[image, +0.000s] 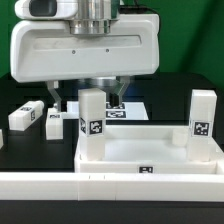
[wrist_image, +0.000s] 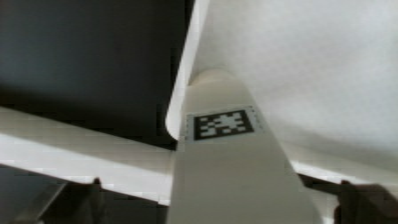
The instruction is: Assemble desk
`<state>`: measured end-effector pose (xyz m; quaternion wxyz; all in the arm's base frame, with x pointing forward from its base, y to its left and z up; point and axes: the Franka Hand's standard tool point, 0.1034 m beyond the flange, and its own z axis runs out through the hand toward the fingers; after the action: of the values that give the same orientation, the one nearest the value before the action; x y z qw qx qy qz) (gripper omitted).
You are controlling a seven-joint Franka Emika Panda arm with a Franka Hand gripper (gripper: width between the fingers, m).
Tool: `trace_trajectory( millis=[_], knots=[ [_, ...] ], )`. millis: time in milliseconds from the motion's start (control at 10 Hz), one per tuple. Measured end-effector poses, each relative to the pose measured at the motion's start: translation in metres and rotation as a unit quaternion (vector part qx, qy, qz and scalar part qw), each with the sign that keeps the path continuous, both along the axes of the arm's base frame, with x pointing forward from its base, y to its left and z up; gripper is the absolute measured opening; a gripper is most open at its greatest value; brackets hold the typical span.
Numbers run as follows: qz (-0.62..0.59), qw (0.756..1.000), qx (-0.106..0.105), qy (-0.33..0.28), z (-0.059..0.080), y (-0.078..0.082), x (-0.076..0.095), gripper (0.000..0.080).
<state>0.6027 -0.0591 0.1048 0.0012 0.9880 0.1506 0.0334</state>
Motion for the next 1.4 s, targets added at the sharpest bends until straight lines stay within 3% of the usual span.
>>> trace_trajectory(
  millis=[200, 300, 400, 600, 900, 1200, 1400],
  knots=[
    [-0.003, 1.000, 0.000, 0.000, -0.0001, -0.0001, 0.0000, 0.0388],
    [-0.003, 1.000, 0.000, 0.000, -0.0001, -0.0001, -0.0001, 0.0388],
    [-0.005, 1.000, 0.000, 0.001, -0.0004, -0.0002, -0.0003, 0.0288],
    [-0.025, 1.000, 0.002, 0.001, -0.0009, -0.0002, -0.0004, 0.0288],
    [-0.170, 0.985, 0.013, 0.002, -0.0010, 0.0021, -0.0003, 0.0288],
    [-0.344, 0.938, 0.035, 0.000, -0.0013, 0.0028, 0.0005, 0.0288],
    [-0.449, 0.892, 0.046, 0.004, -0.0008, 0.0019, 0.0007, 0.0289]
  ],
)
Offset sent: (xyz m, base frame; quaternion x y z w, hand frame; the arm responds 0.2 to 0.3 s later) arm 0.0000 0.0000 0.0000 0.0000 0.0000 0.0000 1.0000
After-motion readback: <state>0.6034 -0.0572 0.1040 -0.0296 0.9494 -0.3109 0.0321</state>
